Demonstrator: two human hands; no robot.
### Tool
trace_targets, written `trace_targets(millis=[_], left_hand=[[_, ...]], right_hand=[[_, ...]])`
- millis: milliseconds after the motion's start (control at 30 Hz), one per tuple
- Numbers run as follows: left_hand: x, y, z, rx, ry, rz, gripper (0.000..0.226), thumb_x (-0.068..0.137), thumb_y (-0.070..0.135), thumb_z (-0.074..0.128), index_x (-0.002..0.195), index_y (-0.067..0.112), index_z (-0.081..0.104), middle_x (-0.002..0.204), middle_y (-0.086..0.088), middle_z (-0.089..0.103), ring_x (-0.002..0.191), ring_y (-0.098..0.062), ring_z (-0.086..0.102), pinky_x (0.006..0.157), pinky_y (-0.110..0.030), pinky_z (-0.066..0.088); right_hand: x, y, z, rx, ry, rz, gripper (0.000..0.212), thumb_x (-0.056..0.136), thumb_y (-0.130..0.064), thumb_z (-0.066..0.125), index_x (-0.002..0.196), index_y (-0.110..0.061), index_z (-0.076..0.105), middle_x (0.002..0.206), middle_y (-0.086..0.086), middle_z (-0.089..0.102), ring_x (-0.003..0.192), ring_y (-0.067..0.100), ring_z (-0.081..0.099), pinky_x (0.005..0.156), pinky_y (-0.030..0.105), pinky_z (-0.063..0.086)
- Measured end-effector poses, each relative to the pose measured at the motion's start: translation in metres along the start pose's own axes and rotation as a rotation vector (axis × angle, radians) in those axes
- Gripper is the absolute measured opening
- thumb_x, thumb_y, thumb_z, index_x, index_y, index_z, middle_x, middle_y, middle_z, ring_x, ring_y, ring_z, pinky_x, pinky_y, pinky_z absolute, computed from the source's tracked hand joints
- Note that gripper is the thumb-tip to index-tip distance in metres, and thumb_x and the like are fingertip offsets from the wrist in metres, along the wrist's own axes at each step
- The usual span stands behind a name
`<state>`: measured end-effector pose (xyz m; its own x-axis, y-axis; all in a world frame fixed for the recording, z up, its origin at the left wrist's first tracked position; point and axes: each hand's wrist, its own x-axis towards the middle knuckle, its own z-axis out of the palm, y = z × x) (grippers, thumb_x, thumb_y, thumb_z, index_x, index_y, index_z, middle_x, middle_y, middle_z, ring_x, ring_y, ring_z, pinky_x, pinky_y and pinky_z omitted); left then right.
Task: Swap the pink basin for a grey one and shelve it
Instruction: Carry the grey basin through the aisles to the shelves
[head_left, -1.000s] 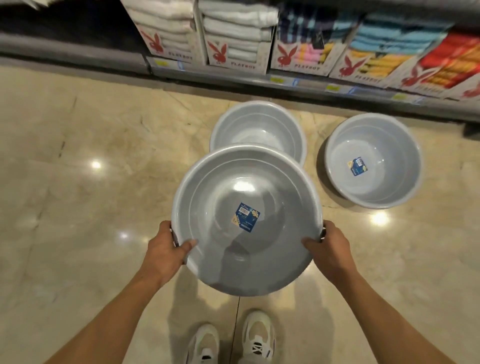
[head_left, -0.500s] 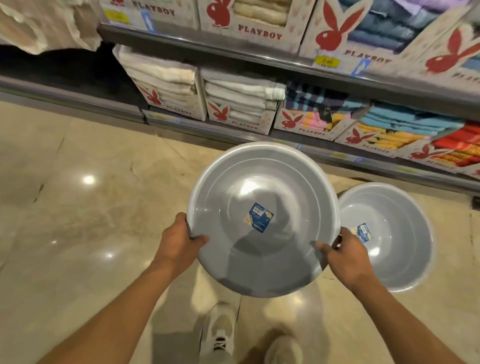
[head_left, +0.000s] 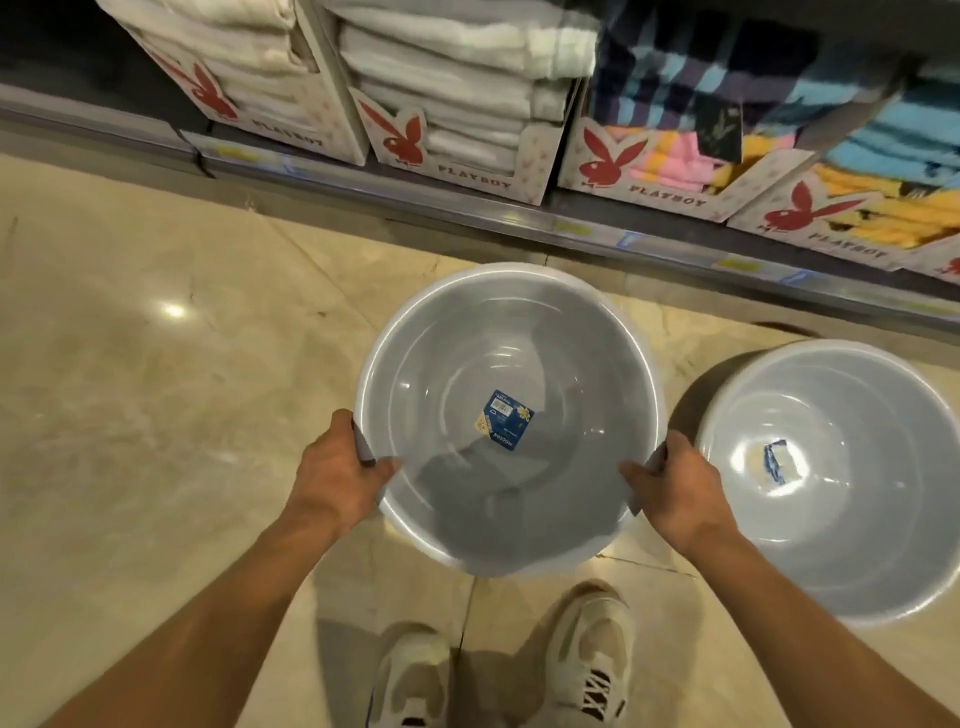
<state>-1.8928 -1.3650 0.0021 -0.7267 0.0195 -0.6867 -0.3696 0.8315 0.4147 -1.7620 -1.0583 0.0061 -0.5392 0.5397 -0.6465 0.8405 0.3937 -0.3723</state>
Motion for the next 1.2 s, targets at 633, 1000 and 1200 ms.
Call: trace_targets(millis=[633,1000,1200], left_hand=[[-0.018,0.003,-0.006,-0.221,-0.076,-0.02,0.049,0.08,0.02,0.086,0.1,0.031,0.043,0.102,-0.006,0.064,0.082,-0.025,0.072,0.062,-0.034,0.062],[-0.098,0.168,0.023,-0.061,-0.281,0.216,0.058,0.078,0.024,0.087,0.112,0.03,0.041,0.095,-0.007,0.068,0.077,-0.02,0.073,0.06,-0.028,0.061],[-0.141,0.258,0.09,0.052,-0.403,0.299,0.059,0.077,0.029,0.088,0.113,0.036,0.042,0.095,-0.008,0.07,0.078,-0.021,0.074,0.067,-0.035,0.064]], right_hand=[[-0.017,0.005,-0.02,0.147,0.087,-0.068,0.022,0.086,-0.015,0.064,0.106,-0.016,0.053,0.085,-0.009,0.055,0.08,0.023,0.05,0.058,0.022,0.037],[-0.104,0.097,-0.163,0.312,0.274,0.121,0.017,0.088,-0.016,0.064,0.101,-0.017,0.054,0.083,-0.006,0.062,0.073,0.021,0.058,0.055,0.03,0.04],[-0.133,0.18,-0.218,0.406,0.359,0.286,0.042,0.087,-0.014,0.065,0.128,-0.012,0.055,0.098,0.002,0.061,0.085,0.027,0.055,0.072,0.035,0.042]])
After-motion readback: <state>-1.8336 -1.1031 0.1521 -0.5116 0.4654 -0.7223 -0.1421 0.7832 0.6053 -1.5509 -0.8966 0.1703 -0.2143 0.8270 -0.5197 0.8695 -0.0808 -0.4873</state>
